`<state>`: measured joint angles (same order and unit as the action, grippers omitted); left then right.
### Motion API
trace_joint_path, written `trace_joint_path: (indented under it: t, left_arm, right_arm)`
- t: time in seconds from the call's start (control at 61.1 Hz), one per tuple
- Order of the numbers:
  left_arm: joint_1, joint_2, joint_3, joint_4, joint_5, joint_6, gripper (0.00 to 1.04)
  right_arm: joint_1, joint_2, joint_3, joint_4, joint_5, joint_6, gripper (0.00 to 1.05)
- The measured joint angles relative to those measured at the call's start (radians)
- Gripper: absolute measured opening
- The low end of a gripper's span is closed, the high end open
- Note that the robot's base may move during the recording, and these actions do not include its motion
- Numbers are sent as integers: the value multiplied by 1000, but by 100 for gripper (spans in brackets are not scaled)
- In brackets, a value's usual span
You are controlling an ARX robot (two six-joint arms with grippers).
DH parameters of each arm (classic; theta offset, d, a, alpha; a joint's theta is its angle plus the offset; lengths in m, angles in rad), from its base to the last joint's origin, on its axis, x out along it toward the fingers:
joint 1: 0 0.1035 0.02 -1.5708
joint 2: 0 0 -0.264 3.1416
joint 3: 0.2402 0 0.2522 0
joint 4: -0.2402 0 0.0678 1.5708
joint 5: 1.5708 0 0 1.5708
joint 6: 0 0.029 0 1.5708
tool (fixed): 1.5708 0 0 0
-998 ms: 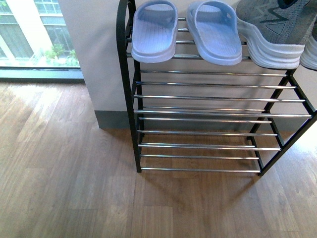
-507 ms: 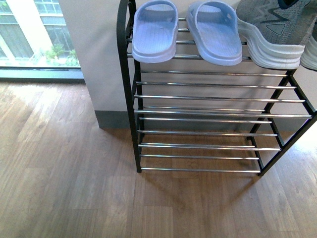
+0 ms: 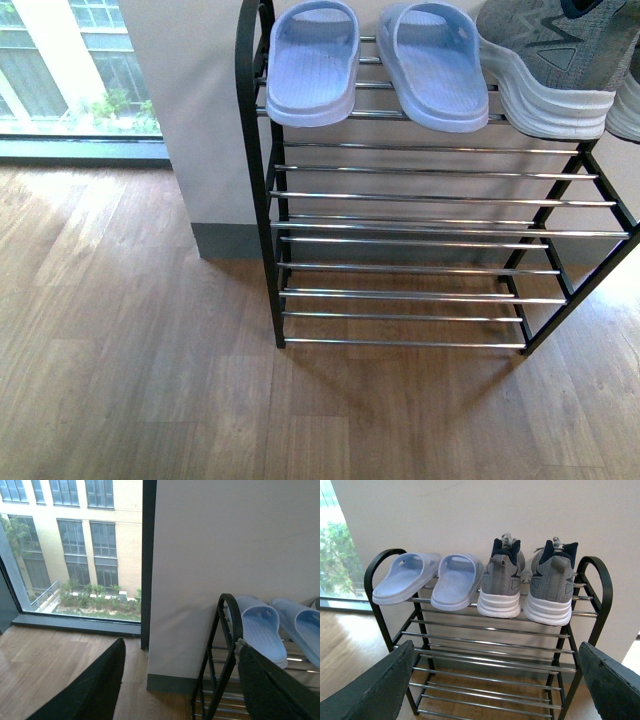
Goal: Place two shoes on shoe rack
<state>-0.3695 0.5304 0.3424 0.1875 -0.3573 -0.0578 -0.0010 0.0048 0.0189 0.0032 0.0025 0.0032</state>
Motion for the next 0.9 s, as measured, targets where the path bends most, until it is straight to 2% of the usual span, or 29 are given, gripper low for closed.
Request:
trace_joint_path:
  t: [0.016, 0.082, 0.229, 0.294, 0.442, 0.507, 0.573, 0.9]
  left_arm:
    - [27, -24, -28, 5, 27, 16, 57]
    - [82, -68, -82, 9, 81, 33, 41]
    - [151, -127, -146, 10, 151, 42, 16]
    - [192, -166, -179, 10, 186, 42, 1]
    - [240, -215, -220, 5, 236, 47, 1]
    - [315, -241, -234, -6, 333, 48, 1]
    - [356, -260, -248, -11, 345, 48, 1]
    - [366, -337, -286, -45, 357, 48, 1]
  right_arm:
    - [0, 0, 0, 0, 0, 0, 95]
    - [0, 0, 0, 0, 0, 0, 95]
    - [0, 0, 0, 0, 0, 0, 95]
    - [0, 0, 0, 0, 0, 0, 95]
    - [0, 0, 0, 0, 0, 0, 95]
    - [0, 0, 0, 0, 0, 0, 95]
    - [0, 0, 0, 0, 0, 0, 95]
    - [0, 0, 0, 0, -1, 0, 95]
